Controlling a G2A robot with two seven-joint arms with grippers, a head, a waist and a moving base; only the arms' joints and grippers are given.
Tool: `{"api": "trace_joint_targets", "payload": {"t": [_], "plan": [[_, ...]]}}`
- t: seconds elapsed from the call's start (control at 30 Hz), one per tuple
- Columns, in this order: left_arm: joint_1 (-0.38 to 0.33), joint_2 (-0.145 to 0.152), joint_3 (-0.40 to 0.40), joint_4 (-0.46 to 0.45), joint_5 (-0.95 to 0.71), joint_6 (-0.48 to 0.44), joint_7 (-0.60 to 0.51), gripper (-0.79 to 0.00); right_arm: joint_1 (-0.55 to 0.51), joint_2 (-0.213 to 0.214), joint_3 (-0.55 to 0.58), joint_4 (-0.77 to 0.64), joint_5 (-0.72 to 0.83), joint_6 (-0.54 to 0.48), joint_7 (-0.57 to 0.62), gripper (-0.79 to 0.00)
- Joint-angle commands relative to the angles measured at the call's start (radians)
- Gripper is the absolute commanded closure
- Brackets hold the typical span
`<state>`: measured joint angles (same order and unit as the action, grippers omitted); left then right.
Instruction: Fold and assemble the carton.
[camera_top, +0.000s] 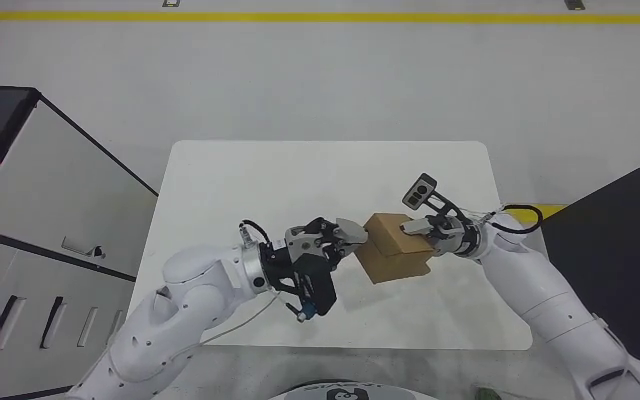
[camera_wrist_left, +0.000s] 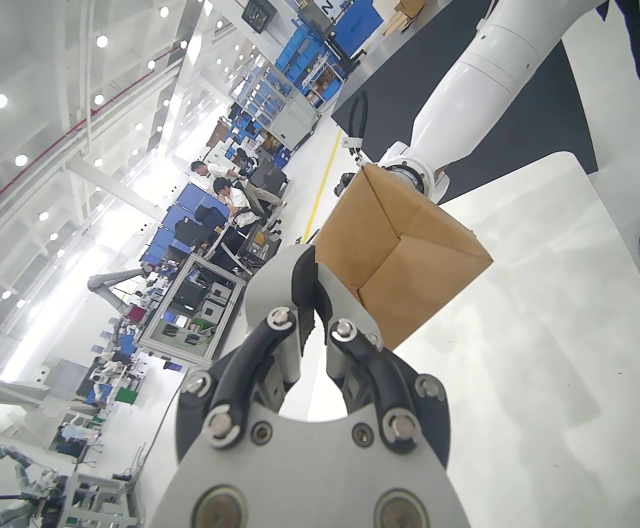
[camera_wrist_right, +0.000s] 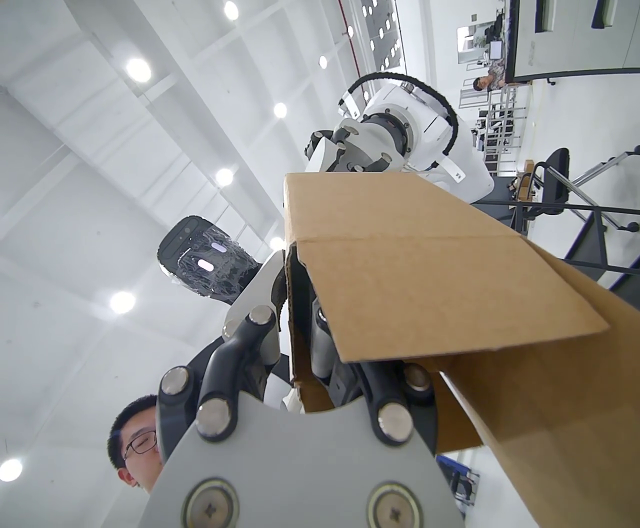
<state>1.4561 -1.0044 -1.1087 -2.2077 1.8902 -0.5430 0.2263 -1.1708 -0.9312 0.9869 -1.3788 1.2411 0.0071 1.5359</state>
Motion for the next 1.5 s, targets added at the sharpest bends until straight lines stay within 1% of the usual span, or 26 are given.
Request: {"api": "trace_joint_targets", "payload": {"t": [0.0,0.03,0.07,0.17,0.3,0.37,0.4,0.47,0.5,0.57,0.6,0.83,0.87,0.9,0.93,1.0,1.03,1.1,1.17,1.3,1.37,1.4,1.43,1.47], "plan": [[0.01,-0.001,-0.003,0.007,-0.007,0.018,-0.014,-0.326,0.0,0.0,0.0,0.0,0.0,0.0,0.0,0.0],[0.013,-0.001,-0.003,0.007,-0.009,0.023,-0.02,-0.594,0.0,0.0,0.0,0.0,0.0,0.0,0.0,0.0],[0.017,-0.002,-0.003,0.007,-0.013,0.032,-0.028,-0.785,0.0,0.0,0.0,0.0,0.0,0.0,0.0,0.0],[0.027,-0.004,-0.006,0.007,-0.016,0.06,-0.055,-0.785,-0.001,0.0,0.001,-0.001,-0.002,-0.002,-0.008,0.0],[0.039,0.0,-0.045,-0.005,-0.044,0.055,-0.056,-0.785,-0.009,0.008,0.05,-0.038,-0.097,-0.073,-0.042,0.0],[0.05,0.002,-0.067,-0.009,-0.071,0.038,-0.046,-0.785,-0.013,0.015,0.079,-0.047,-0.145,-0.098,-0.048,0.0],[0.059,0.005,-0.091,-0.01,-0.091,0.026,-0.041,-0.785,-0.017,0.021,0.101,-0.061,-0.188,-0.115,-0.054,0.0],[0.074,0.01,-0.127,-0.013,-0.119,-0.002,-0.041,-0.785,-0.023,0.027,0.134,-0.083,-0.214,-0.132,-0.045,0.0],[0.083,0.012,-0.145,-0.015,-0.135,-0.013,-0.042,-0.785,-0.021,0.032,0.151,-0.092,-0.256,-0.147,-0.042,0.0],[0.097,0.015,-0.167,-0.015,-0.172,-0.054,-0.047,-0.785,-0.017,0.04,0.177,-0.113,-0.331,-0.165,-0.039,0.0],[0.098,0.016,-0.173,-0.016,-0.177,-0.055,-0.051,-0.785,-0.017,0.042,0.187,-0.121,-0.348,-0.169,-0.041,0.0],[0.098,0.016,-0.173,-0.016,-0.177,-0.055,-0.051,-0.785,-0.017,0.042,0.187,-0.121,-0.348,-0.169,-0.041,0.0],[0.102,0.015,-0.172,-0.009,-0.198,-0.056,-0.049,-0.785,-0.017,0.042,0.187,-0.121,-0.348,-0.169,-0.041,0.0],[0.105,0.015,-0.185,0.004,-0.251,-0.075,-0.05,-0.785,-0.012,0.045,0.196,-0.134,-0.427,-0.187,-0.08,0.0],[0.104,0.016,-0.198,0.007,-0.274,-0.09,-0.054,-0.785,-0.011,0.047,0.203,-0.143,-0.464,-0.195,-0.096,0.0],[0.111,0.021,-0.24,0.022,-0.358,-0.157,-0.074,-0.785,-0.002,0.055,0.233,-0.177,-0.564,-0.23,-0.105,0.0],[0.116,0.024,-0.261,0.033,-0.407,-0.198,-0.085,-0.785,0.005,0.061,0.25,-0.19,-0.643,-0.235,-0.113,0.0],[0.12,0.03,-0.308,0.054,-0.492,-0.259,-0.123,-0.785,0.014,0.07,0.275,-0.237,-0.767,-0.251,-0.124,0.0],[0.127,0.036,-0.351,0.069,-0.565,-0.308,-0.204,-0.785,0.024,0.08,0.296,-0.293,-0.907,-0.271,-0.13,0.0],[0.148,0.041,-0.386,0.066,-0.679,-0.322,-0.309,-0.785,0.05,0.089,0.299,-0.368,-1.092,-0.284,-0.124,0.0],[0.157,0.043,-0.387,0.072,-0.731,-0.325,-0.343,-0.785,0.068,0.089,0.289,-0.391,-1.153,-0.3,-0.121,0.0],[0.158,0.044,-0.383,0.07,-0.753,-0.338,-0.379,-0.785,0.083,0.089,0.27,-0.408,-1.203,-0.32,-0.115,0.0],[0.157,0.045,-0.379,0.07,-0.753,-0.34,-0.402,-0.785,0.09,0.088,0.263,-0.409,-1.225,-0.319,-0.121,0.0],[0.157,0.045,-0.379,0.07,-0.753,-0.34,-0.402,-0.785,0.094,0.088,0.26,-0.408,-1.238,-0.315,-0.128,0.0]]}}
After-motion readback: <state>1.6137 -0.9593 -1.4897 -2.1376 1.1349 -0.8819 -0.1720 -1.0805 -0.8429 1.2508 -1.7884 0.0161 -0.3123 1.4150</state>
